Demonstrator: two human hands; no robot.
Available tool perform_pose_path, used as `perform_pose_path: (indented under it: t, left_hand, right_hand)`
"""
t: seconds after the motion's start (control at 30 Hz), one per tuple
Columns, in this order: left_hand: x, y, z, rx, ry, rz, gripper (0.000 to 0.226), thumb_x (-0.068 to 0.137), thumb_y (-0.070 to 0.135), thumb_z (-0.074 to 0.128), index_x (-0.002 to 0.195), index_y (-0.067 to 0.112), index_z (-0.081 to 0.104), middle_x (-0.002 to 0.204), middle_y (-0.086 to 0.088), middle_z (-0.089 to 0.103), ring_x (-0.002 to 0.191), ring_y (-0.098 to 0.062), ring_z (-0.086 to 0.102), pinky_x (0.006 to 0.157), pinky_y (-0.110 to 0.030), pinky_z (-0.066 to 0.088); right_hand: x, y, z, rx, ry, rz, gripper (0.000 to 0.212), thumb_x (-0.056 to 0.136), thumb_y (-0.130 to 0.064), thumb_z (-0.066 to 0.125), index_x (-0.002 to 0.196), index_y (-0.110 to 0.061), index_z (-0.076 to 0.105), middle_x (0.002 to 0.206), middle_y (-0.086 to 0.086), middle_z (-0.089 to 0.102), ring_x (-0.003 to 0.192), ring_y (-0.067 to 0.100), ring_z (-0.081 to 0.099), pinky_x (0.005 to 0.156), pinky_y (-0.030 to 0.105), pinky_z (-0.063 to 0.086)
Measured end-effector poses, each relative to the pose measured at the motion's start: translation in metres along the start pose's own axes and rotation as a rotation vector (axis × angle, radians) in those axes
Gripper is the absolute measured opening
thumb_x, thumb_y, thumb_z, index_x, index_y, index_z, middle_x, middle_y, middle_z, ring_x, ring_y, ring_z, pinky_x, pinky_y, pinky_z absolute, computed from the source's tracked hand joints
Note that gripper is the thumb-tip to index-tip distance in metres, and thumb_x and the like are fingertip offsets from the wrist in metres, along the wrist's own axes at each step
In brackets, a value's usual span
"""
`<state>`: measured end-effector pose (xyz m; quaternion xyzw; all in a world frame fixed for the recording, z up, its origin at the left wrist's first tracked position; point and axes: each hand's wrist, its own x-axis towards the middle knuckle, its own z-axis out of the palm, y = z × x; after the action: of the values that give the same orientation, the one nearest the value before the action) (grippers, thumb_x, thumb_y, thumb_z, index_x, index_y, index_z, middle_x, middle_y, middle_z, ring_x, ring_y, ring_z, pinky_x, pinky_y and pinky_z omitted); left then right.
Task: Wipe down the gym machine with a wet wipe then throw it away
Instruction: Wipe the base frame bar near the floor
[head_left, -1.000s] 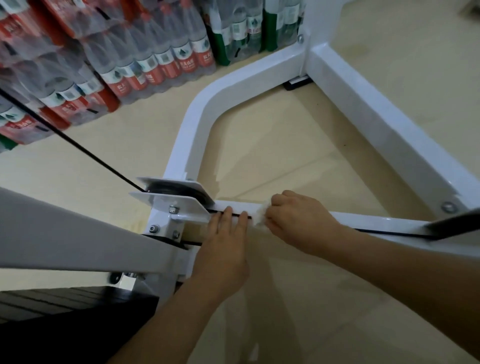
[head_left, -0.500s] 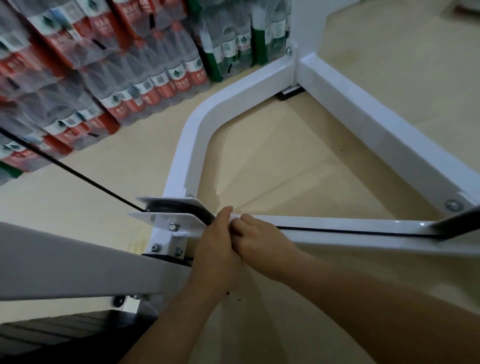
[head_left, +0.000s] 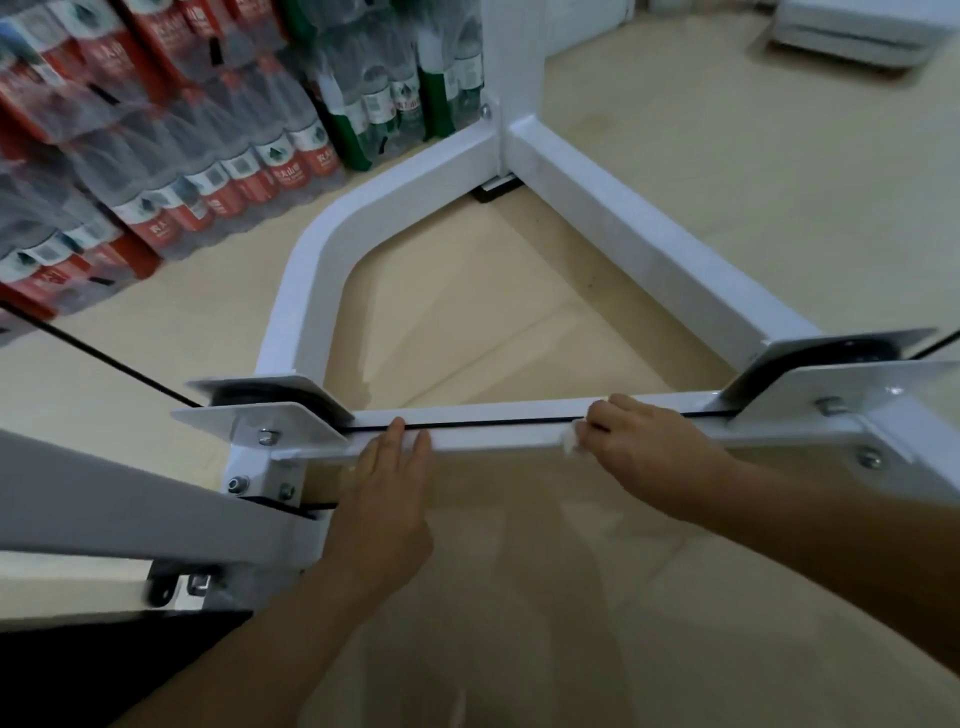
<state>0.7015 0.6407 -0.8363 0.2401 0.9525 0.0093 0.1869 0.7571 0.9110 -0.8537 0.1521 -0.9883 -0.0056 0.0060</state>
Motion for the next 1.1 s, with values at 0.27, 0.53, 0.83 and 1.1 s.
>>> perform_pose_path:
  t: [0.27,0.53,0.83,1.1]
  left_hand:
    - [0.037,-0.002,-0.098,0.414,-0.407,0.217,0.062,0.097,0.016,0.045,0.151,0.036,0.023,0.16,-0.001,0.018,0.142,-0.021,0.028,0.111,-0.032,0.032]
    - [0.047,0.117,-0.096,-0.412,-0.357,0.133,0.059,0.086,0.058,0.059,0.128,0.017,0.052,0.117,-0.003,0.064,0.099,-0.021,0.066,0.084,-0.037,0.058]
    - [0.061,0.14,-0.035,-0.909,-0.273,-0.119,0.017,0.09,0.013,0.059,0.081,0.006,0.072,0.075,-0.008,0.066,0.067,-0.018,0.06,0.068,-0.03,0.054]
    - [0.08,0.152,-0.028,-1.055,-0.049,-0.191,0.017,0.093,0.016,0.059,0.081,0.01,0.069,0.066,-0.005,0.062,0.044,-0.01,0.054,0.051,-0.022,0.046]
  right_hand:
    - [-0.024,0.002,-0.012,0.844,0.077,0.855,0.028,0.095,-0.016,0.054,0.073,-0.008,0.07,0.072,0.007,0.065,0.068,0.023,0.057,0.062,0.029,0.045]
    - [-0.042,-0.023,-0.044,1.85,0.179,0.87,0.017,0.096,-0.018,0.06,0.104,-0.008,0.071,0.093,0.01,0.074,0.078,0.014,0.07,0.068,0.022,0.057]
    - [-0.068,-0.021,-0.016,1.868,0.313,1.158,0.012,0.096,-0.012,0.052,0.09,-0.006,0.061,0.087,0.013,0.059,0.079,0.02,0.057,0.059,0.026,0.053]
    - [-0.066,-0.024,0.007,1.684,0.368,1.162,0.029,0.096,-0.024,0.06,0.085,0.001,0.068,0.073,0.014,0.063,0.068,0.02,0.056,0.063,0.03,0.05]
